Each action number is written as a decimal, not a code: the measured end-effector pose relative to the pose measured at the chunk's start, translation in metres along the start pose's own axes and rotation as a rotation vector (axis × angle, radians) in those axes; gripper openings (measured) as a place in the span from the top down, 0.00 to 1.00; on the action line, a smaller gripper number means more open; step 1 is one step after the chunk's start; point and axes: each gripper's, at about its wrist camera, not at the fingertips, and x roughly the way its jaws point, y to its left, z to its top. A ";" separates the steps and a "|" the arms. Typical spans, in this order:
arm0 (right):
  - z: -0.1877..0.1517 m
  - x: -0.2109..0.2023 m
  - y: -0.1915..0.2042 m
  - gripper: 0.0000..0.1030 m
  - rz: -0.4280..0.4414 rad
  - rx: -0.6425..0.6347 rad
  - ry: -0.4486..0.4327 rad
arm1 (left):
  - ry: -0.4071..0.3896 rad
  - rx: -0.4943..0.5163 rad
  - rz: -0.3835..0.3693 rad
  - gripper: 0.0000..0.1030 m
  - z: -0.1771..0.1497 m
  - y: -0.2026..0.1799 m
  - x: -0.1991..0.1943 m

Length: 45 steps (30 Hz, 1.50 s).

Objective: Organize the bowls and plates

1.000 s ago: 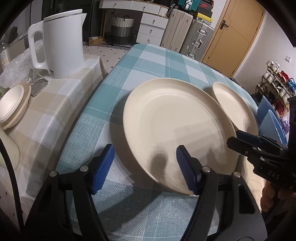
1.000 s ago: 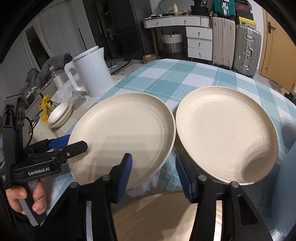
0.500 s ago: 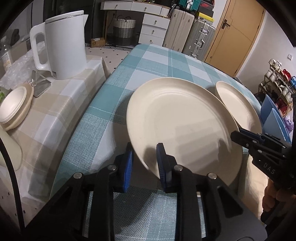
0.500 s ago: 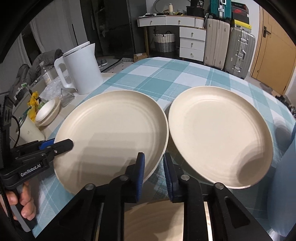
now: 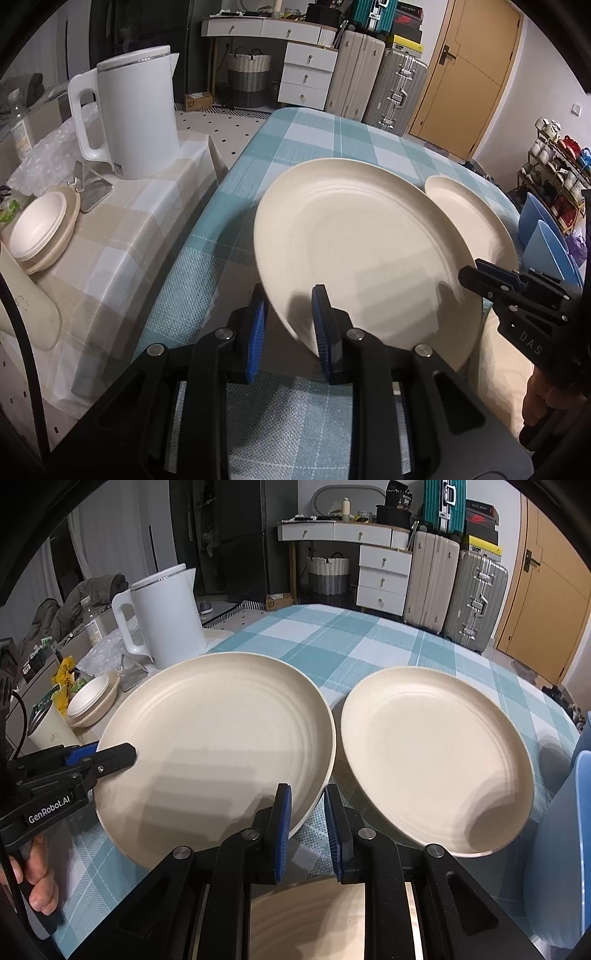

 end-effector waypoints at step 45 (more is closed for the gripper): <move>-0.052 -0.145 -0.052 0.82 -0.136 0.158 -0.156 | -0.047 0.253 -0.148 0.79 -0.019 -0.121 -0.088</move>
